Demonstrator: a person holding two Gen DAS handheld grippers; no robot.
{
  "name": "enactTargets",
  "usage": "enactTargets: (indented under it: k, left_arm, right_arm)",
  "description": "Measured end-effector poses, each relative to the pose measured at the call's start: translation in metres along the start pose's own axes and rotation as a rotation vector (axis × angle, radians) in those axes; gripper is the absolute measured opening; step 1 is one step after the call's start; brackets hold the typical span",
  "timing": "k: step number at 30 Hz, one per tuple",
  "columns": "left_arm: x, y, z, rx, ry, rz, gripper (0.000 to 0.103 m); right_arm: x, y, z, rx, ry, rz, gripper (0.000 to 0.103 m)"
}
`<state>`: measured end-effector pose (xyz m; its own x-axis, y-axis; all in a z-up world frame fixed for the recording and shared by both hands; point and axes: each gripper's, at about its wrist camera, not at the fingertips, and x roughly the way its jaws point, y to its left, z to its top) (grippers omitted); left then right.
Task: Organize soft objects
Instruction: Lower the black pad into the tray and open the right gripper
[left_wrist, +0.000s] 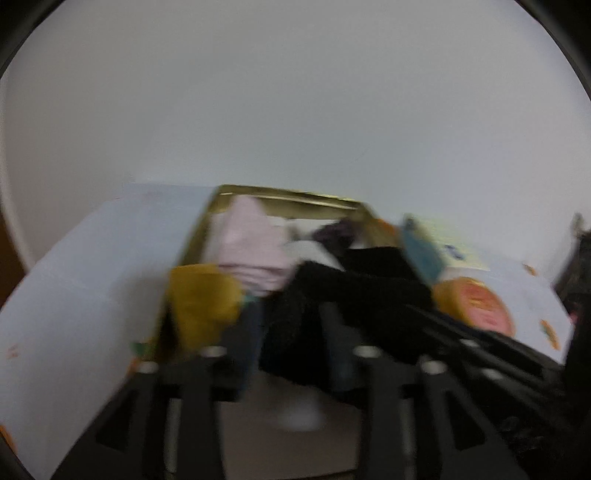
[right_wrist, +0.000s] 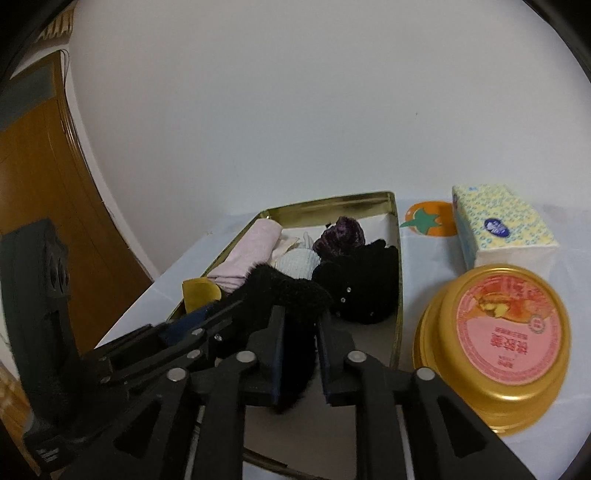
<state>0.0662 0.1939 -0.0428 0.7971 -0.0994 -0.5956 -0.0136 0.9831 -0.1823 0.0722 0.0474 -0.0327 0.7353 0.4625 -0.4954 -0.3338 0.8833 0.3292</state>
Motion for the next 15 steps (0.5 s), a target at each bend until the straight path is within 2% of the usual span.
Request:
enactTargets:
  k: [1,2,3,4,5,6,9,12,15]
  left_arm:
    - [-0.003,0.005,0.001,-0.030,-0.018,0.028,0.078]
    - [-0.006,0.008,0.000,-0.055,-0.042,0.044,0.085]
    - [-0.012,0.012,0.001,-0.086,-0.072,0.026,0.089]
    - [-0.015,0.014,0.001,-0.100,-0.083,0.014,0.093]
    - [-0.019,0.015,0.001,-0.114,-0.103,0.022,0.097]
    - [-0.022,0.016,0.001,-0.119,-0.123,0.051,0.103]
    - [-0.033,0.014,0.000,-0.075,-0.207,0.157,0.103]
    - [-0.037,0.007,0.001,-0.035,-0.244,0.203,0.103]
    - [-0.039,0.000,0.000,0.015,-0.265,0.217,0.103]
  right_arm:
    - [0.000,-0.003,0.001,0.003,0.003,0.003,0.028]
    - [-0.004,-0.003,0.001,0.006,-0.010,0.007,0.034]
    - [-0.010,-0.002,0.000,0.007,-0.031,0.010,0.041]
    - [-0.016,-0.001,-0.001,0.005,-0.062,0.009,0.053]
    - [-0.025,0.000,-0.001,0.001,-0.107,-0.003,0.070]
    - [-0.033,0.001,-0.003,0.000,-0.149,-0.029,0.082]
    - [-0.053,0.001,-0.006,0.005,-0.261,-0.076,0.086]
    - [-0.054,0.000,-0.007,0.001,-0.299,-0.151,0.086]
    - [-0.052,0.000,-0.009,-0.002,-0.290,-0.203,0.086]
